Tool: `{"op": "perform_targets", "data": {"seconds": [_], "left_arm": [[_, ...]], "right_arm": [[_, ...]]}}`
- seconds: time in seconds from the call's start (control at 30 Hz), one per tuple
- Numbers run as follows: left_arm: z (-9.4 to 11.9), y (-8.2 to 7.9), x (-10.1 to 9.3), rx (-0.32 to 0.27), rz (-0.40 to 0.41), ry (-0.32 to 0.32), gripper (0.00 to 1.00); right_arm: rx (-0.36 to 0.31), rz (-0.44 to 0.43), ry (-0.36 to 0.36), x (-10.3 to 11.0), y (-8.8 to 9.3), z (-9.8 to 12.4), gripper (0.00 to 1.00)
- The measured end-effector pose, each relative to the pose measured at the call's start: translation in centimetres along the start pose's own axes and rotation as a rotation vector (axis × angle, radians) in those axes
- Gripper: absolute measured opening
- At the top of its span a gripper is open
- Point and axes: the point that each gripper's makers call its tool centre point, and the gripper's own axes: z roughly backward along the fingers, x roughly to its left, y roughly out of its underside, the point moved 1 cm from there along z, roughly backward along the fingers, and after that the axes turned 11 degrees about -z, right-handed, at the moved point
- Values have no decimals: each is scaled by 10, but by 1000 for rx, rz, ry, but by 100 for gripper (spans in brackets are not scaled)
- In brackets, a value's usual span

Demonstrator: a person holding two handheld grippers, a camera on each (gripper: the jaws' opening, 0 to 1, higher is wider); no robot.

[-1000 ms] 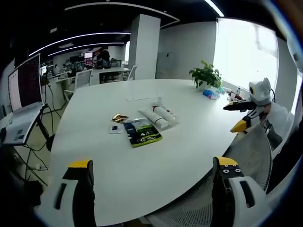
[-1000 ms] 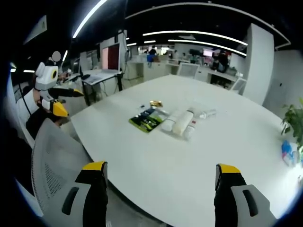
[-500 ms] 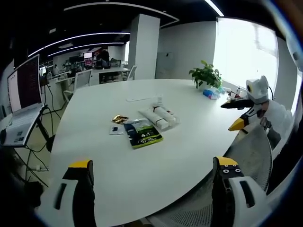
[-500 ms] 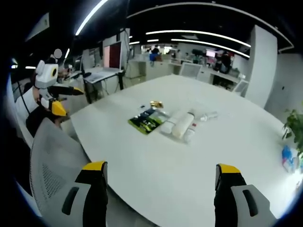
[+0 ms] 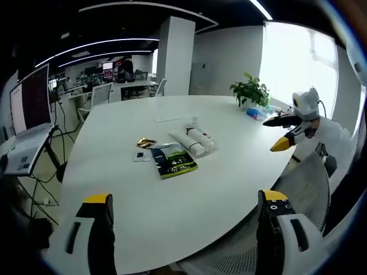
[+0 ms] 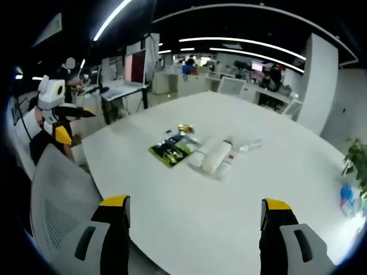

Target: Arrange the skincare products in the storage area until every visible bottle or jar stands upright without overlapping.

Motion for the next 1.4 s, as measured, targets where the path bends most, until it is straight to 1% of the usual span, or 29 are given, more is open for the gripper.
{"op": "perform_targets", "data": {"seconds": [0.3,0.5,0.57,0.7,0.83,1.0,1.23,1.4], "left_arm": [[0,2,0,1,5,0,99],[-1,2,0,0,8,0,99],[-1,3,1,0,11,-1,99],[-1,3,2,-2,19,-3,99],[-2,4,3,-4,24,-5,99],[-2,4,4,-12,30,-7,99],[-2,11,8,-4,46,-10,99],[-2,9,11,-14,53,-15,99]], "right_arm": [[-2,4,-5,-5,-7,-16,98],[7,-11,-5,-11,-9,-27,97],[14,-12,-4,-17,-12,-31,96],[8,-8,-9,-21,-19,-35,96],[7,-12,-13,-28,-25,-46,94],[25,-3,-14,-29,-30,-57,93],[31,-3,-32,-28,-38,-72,92],[46,-6,-46,-29,-40,-85,90]]}}
